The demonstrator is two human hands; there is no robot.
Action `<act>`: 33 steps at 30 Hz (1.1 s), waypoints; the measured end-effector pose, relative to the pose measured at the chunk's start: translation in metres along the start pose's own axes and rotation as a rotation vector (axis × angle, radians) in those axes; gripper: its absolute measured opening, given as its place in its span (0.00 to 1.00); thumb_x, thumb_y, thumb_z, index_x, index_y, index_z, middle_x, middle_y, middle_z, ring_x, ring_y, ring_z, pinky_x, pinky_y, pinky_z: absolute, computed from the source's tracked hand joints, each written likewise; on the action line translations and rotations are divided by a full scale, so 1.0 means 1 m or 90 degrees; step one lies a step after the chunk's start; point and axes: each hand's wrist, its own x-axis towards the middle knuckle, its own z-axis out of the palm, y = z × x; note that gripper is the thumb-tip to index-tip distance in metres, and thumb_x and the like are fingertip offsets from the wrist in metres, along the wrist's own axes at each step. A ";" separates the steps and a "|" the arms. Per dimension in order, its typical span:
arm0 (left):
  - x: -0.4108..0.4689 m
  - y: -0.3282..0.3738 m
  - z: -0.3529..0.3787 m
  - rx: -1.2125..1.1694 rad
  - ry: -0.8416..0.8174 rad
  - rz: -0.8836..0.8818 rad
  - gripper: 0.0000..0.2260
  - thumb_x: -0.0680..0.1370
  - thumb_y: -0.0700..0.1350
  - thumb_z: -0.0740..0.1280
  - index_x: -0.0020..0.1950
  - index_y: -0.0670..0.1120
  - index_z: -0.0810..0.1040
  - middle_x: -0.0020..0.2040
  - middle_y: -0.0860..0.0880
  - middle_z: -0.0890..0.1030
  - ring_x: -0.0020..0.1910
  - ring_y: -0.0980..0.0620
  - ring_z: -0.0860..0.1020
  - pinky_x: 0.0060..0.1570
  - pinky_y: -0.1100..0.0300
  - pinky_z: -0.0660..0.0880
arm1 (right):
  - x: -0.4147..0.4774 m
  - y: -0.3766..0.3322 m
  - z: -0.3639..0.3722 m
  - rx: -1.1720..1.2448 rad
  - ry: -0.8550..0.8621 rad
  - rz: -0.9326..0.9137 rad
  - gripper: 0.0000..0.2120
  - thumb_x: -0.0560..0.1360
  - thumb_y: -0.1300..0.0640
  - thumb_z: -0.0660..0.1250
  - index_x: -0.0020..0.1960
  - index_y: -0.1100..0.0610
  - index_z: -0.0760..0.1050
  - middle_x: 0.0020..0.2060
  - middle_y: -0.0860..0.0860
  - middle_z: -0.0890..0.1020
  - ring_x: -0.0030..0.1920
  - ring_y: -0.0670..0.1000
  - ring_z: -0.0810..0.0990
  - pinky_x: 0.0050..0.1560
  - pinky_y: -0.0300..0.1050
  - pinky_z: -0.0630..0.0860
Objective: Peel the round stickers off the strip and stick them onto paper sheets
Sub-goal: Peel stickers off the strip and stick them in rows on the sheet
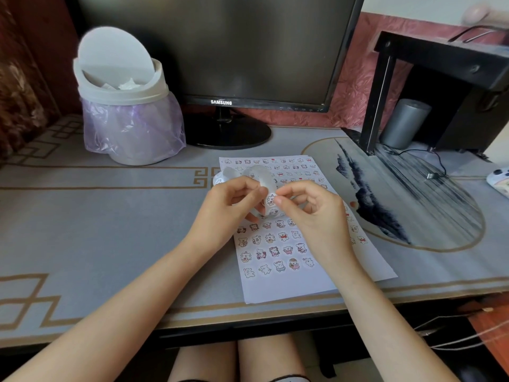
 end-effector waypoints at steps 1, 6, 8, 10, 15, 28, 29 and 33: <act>0.000 0.000 0.000 0.000 -0.001 -0.002 0.07 0.79 0.41 0.64 0.44 0.40 0.79 0.35 0.47 0.80 0.35 0.55 0.79 0.38 0.62 0.78 | 0.000 0.000 0.000 0.004 0.000 0.002 0.05 0.71 0.61 0.73 0.43 0.52 0.81 0.39 0.49 0.84 0.39 0.49 0.79 0.44 0.51 0.77; 0.000 0.000 0.000 0.000 -0.003 -0.004 0.07 0.79 0.41 0.64 0.43 0.42 0.79 0.34 0.49 0.80 0.35 0.54 0.79 0.39 0.61 0.79 | 0.000 0.001 0.000 0.010 0.002 0.004 0.05 0.71 0.61 0.73 0.43 0.51 0.81 0.39 0.50 0.84 0.40 0.51 0.80 0.45 0.51 0.78; -0.001 0.001 0.000 0.002 -0.002 -0.007 0.07 0.79 0.41 0.64 0.42 0.43 0.79 0.34 0.49 0.80 0.35 0.55 0.79 0.38 0.62 0.79 | 0.000 0.000 0.000 0.015 0.002 0.007 0.06 0.71 0.61 0.73 0.44 0.51 0.81 0.40 0.50 0.84 0.40 0.52 0.80 0.45 0.51 0.78; 0.000 0.001 0.000 0.005 -0.003 -0.008 0.07 0.79 0.42 0.64 0.42 0.44 0.79 0.34 0.49 0.80 0.35 0.55 0.79 0.38 0.63 0.78 | 0.000 0.000 0.000 0.012 0.000 0.008 0.05 0.71 0.61 0.73 0.44 0.52 0.82 0.39 0.50 0.84 0.40 0.52 0.80 0.45 0.52 0.78; -0.001 0.001 0.000 0.006 -0.007 -0.009 0.07 0.79 0.41 0.64 0.43 0.42 0.79 0.35 0.47 0.80 0.35 0.56 0.79 0.38 0.64 0.78 | 0.000 0.001 -0.001 0.018 -0.002 0.009 0.06 0.71 0.61 0.73 0.44 0.51 0.82 0.39 0.50 0.84 0.40 0.53 0.80 0.47 0.54 0.78; 0.000 0.001 0.001 0.010 -0.001 -0.015 0.07 0.79 0.41 0.65 0.43 0.41 0.79 0.35 0.46 0.80 0.35 0.56 0.79 0.38 0.64 0.78 | 0.000 0.002 -0.001 0.002 -0.006 -0.002 0.06 0.71 0.62 0.73 0.43 0.51 0.81 0.38 0.48 0.84 0.40 0.49 0.80 0.47 0.53 0.78; 0.000 0.001 0.001 0.010 -0.002 -0.015 0.07 0.79 0.41 0.65 0.43 0.41 0.79 0.36 0.46 0.80 0.35 0.56 0.79 0.38 0.63 0.78 | 0.000 0.002 -0.001 0.002 -0.005 -0.001 0.06 0.71 0.62 0.73 0.43 0.51 0.81 0.39 0.49 0.84 0.40 0.50 0.80 0.47 0.53 0.78; -0.001 0.002 0.000 0.012 -0.007 -0.008 0.06 0.78 0.40 0.65 0.43 0.41 0.79 0.36 0.45 0.81 0.36 0.55 0.80 0.39 0.63 0.78 | 0.000 0.001 -0.001 0.010 -0.004 0.010 0.06 0.71 0.62 0.73 0.43 0.51 0.81 0.39 0.50 0.84 0.40 0.51 0.80 0.47 0.52 0.79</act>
